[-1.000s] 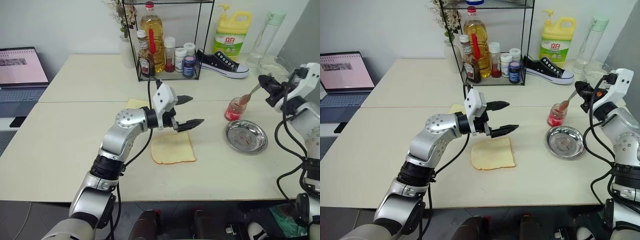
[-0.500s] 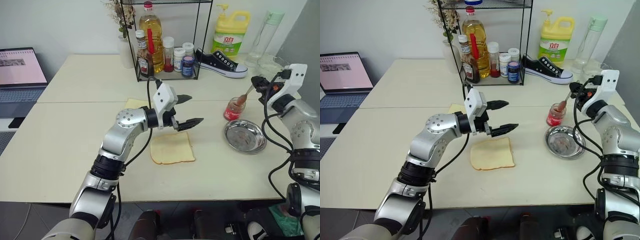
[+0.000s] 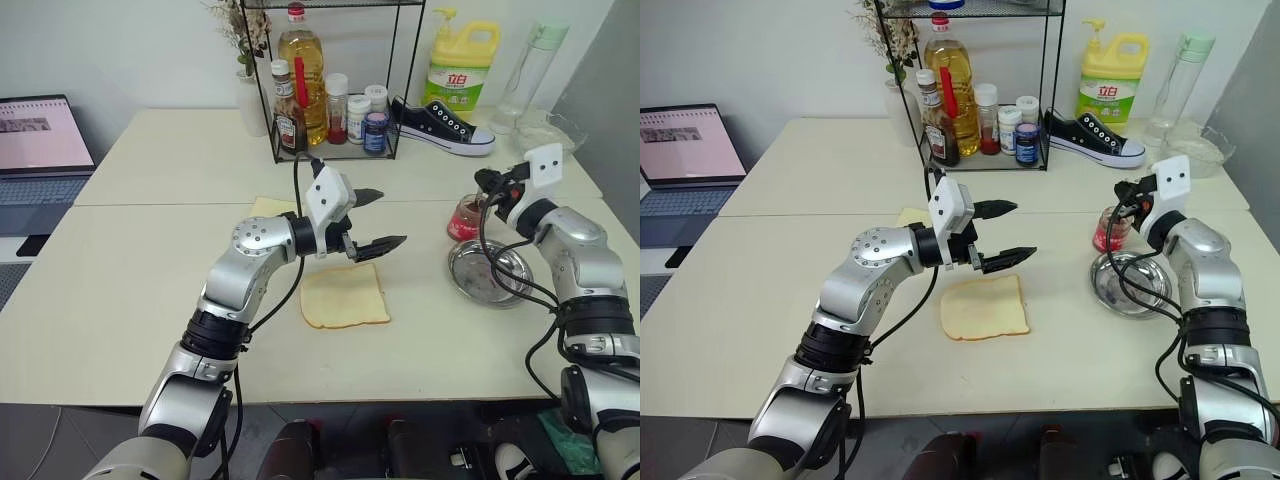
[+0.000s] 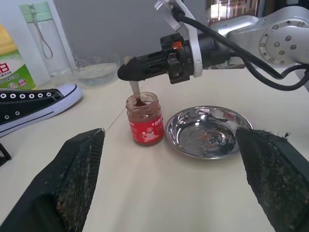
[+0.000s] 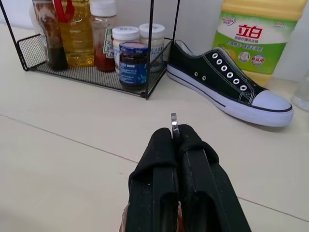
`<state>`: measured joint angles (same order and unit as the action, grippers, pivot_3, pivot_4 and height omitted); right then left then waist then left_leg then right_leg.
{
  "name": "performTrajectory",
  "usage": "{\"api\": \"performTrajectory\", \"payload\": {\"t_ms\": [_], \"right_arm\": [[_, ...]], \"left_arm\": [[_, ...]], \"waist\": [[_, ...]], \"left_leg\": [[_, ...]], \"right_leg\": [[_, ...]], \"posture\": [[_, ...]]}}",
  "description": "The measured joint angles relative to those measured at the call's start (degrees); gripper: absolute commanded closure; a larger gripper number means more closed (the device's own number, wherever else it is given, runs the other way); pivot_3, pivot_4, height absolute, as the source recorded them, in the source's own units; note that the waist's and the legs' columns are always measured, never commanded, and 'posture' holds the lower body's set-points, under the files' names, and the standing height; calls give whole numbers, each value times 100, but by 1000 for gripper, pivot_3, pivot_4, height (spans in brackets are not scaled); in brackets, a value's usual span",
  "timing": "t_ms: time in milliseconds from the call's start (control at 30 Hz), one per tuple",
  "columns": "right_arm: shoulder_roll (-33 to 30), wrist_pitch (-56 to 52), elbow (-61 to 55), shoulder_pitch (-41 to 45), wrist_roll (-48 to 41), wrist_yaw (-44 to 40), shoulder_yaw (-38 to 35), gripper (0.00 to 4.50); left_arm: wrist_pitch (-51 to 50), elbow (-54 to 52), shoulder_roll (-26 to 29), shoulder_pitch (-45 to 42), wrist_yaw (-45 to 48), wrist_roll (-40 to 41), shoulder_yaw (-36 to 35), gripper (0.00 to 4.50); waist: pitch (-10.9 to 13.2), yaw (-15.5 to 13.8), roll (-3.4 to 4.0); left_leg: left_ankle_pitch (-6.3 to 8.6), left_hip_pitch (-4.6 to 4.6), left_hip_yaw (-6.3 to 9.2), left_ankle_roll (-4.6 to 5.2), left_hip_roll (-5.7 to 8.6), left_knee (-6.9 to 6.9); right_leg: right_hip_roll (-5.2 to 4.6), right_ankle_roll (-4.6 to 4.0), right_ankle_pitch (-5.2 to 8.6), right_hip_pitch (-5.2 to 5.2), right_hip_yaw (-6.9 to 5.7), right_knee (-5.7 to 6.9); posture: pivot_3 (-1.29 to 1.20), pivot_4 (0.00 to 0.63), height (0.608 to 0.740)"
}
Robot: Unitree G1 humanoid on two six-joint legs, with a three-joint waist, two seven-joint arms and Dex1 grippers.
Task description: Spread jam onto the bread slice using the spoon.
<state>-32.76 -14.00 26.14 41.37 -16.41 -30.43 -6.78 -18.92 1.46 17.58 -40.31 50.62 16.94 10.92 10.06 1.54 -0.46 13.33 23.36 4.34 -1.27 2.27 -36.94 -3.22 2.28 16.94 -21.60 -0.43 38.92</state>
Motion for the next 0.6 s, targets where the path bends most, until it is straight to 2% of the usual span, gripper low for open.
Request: {"api": "performTrajectory", "payload": {"t_ms": [267,600], "right_arm": [[171,-167,-41,-179,25,-43,-48,4453],[460,-1213,-141,-136,-765,447,-975,4453]], "left_arm": [[17,4,-4,-41,4,-21,0,0],[44,59,-1,-71,8,-27,0,0]], "waist": [[0,2,0],[0,1,0]], "left_leg": [[0,-1,0,0,-1,0],[0,0,0,0,0,0]], "right_leg": [[0,0,0,0,1,1],[0,0,0,0,1,2]], "posture": [[0,150,740],[0,150,740]]}}
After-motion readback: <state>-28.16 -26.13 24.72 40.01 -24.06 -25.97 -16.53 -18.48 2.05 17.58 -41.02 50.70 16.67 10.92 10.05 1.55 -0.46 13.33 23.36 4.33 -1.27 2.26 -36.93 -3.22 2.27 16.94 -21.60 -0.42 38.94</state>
